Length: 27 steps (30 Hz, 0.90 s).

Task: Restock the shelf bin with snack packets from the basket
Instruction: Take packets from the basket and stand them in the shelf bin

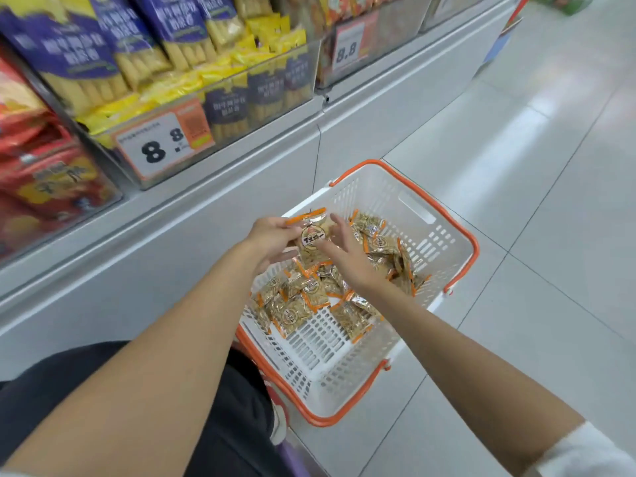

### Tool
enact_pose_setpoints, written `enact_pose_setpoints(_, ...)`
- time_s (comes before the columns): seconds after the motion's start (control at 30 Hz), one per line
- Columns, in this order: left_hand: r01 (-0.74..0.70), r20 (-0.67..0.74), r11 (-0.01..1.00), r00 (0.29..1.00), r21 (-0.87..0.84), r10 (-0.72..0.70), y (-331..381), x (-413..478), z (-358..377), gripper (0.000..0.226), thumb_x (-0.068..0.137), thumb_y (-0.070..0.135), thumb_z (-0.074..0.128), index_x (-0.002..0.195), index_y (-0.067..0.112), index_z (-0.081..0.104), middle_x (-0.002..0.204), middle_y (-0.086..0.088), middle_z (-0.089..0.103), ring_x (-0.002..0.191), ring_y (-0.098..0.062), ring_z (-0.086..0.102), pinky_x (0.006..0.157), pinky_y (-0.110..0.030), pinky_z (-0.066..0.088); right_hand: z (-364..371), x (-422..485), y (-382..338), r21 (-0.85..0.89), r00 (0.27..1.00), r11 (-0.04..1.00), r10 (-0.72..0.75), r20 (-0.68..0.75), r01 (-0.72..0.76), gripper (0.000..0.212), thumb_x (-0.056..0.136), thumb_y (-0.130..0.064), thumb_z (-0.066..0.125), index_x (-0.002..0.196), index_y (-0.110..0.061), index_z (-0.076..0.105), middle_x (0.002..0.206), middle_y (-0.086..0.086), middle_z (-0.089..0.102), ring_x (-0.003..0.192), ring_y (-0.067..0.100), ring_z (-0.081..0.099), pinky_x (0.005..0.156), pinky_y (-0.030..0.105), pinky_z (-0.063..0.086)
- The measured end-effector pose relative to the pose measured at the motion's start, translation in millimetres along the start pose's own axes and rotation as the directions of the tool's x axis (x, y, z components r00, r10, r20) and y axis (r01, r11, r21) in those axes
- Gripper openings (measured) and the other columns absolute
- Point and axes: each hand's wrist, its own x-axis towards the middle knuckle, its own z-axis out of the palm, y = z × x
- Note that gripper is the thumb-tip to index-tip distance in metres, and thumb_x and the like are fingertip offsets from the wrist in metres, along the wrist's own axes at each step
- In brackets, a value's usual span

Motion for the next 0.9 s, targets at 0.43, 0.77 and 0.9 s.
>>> enact_pose_setpoints(0.43,-0.4,0.032,0.916,0.916,-0.027,0.401,141,-124,-87,0.013,0.094,0.011,0.059,0.107,0.007,0.061,0.089,-0.005,0.071,0.075,-0.012,0.068,0.072,-0.023,0.058,-4,-19,-181,0.063,0.964,0.973,-0.23,0.13,0.224,0.031,0.084,-0.004,0.071,0.115,-0.003,0.067,0.105,0.011,0.073,0.091,0.015,0.07,0.084,0.026,0.055)
enact_pose_setpoints(0.77,-0.691,-0.118,0.71,0.701,0.131,0.704,257,-255,-195,0.035,0.076,0.0,0.076,0.107,0.0,0.06,0.093,-0.009,0.069,0.076,-0.016,0.071,0.07,-0.028,0.059,47,-43,-374,-0.012,0.859,0.862,-0.503,0.099,0.506,0.025,0.085,-0.009,0.073,0.104,-0.001,0.058,0.084,0.01,0.072,0.067,0.005,0.07,0.062,0.017,0.052)
enact_pose_setpoints(0.9,-0.747,-0.255,0.646,0.601,0.158,0.757,294,-299,-249,0.036,0.076,-0.001,0.076,0.109,-0.002,0.06,0.098,-0.011,0.07,0.073,-0.013,0.071,0.066,-0.025,0.058,91,-41,-449,-0.025,0.783,0.788,-0.608,0.131,0.616,0.017,0.086,-0.013,0.073,0.094,-0.011,0.058,0.087,0.007,0.072,0.07,0.003,0.068,0.065,0.02,0.053)
